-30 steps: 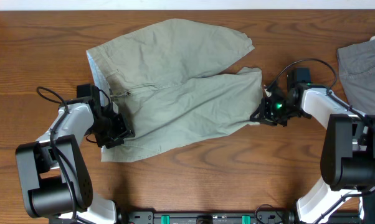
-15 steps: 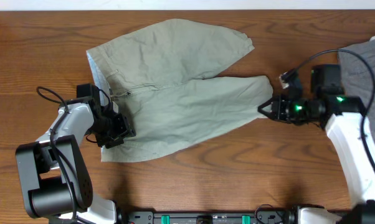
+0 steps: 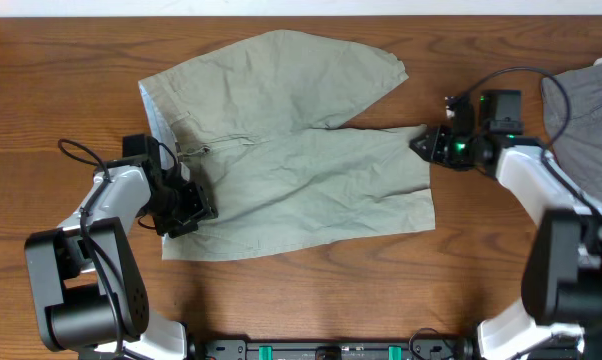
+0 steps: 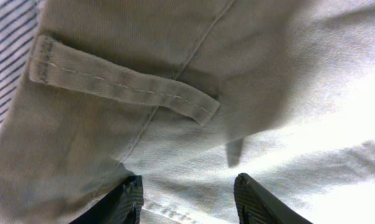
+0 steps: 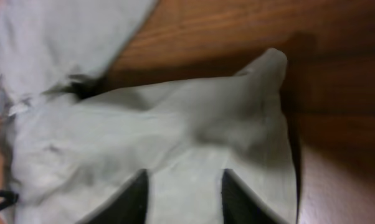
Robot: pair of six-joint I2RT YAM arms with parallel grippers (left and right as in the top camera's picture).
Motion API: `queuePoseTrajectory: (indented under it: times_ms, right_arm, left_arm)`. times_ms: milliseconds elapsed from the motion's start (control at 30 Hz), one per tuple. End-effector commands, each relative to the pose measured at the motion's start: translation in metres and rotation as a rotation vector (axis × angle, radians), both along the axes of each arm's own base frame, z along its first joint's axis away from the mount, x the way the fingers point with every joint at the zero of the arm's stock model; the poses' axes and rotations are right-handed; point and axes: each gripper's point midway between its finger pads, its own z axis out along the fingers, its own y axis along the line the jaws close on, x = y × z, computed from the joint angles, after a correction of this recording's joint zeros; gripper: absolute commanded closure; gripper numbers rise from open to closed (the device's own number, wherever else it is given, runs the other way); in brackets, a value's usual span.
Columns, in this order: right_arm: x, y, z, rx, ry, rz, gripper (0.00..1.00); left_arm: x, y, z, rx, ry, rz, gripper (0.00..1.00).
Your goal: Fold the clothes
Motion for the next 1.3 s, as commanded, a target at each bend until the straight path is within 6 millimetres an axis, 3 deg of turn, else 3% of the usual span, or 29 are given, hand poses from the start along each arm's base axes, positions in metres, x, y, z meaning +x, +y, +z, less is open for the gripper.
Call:
queuePoseTrajectory:
  times_ms: [0,67,267,467,567,700,800,1000,1133,1267]
  right_arm:
    - [-0.001,-0.009,-0.011,0.035,0.034,-0.019,0.52]
    - [-0.01,-0.021,-0.014,0.037,0.076,-0.034,0.51]
    - [-0.074,-0.043,-0.014,0.04,0.252,0.042,0.47]
    - [-0.123,-0.036,-0.012,0.063,0.413,0.118,0.45]
    - [-0.138,-0.029,-0.016,0.068,0.466,0.138,0.41]
    - [-0.149,-0.028,-0.029,0.045,0.518,0.102,0.41]
    - [-0.15,-0.025,-0.037,0.068,0.527,0.057,0.49]
    - [-0.149,-0.025,-0.05,0.073,0.519,-0.009,0.55]
    - [-0.137,-0.025,-0.05,0.092,0.488,-0.041,0.64]
    - [-0.145,-0.022,-0.048,0.108,0.521,-0.034,0.69]
  left_arm:
    - [-0.002,0.004,-0.002,0.027,-0.002,-0.013,0.5]
    - [-0.002,0.004,-0.002,0.027,-0.002,-0.012,0.5]
    - [-0.002,0.004,-0.002,0.027,-0.003,-0.012,0.5]
    - [-0.002,0.004,-0.002,0.028,-0.005,-0.012,0.5]
    - [-0.002,0.004,-0.002,0.028,-0.005,-0.012,0.5]
    - [-0.001,0.004,-0.002,0.028,-0.006,-0.012,0.49]
    - [-0.001,0.004,-0.002,0.028,-0.006,-0.012,0.49]
    - [-0.001,0.004,-0.002,0.028,-0.007,-0.012,0.49]
    - [-0.001,0.004,-0.002,0.028,-0.006,-0.012,0.49]
    - [-0.002,0.004,-0.002,0.028,-0.005,-0.012,0.49]
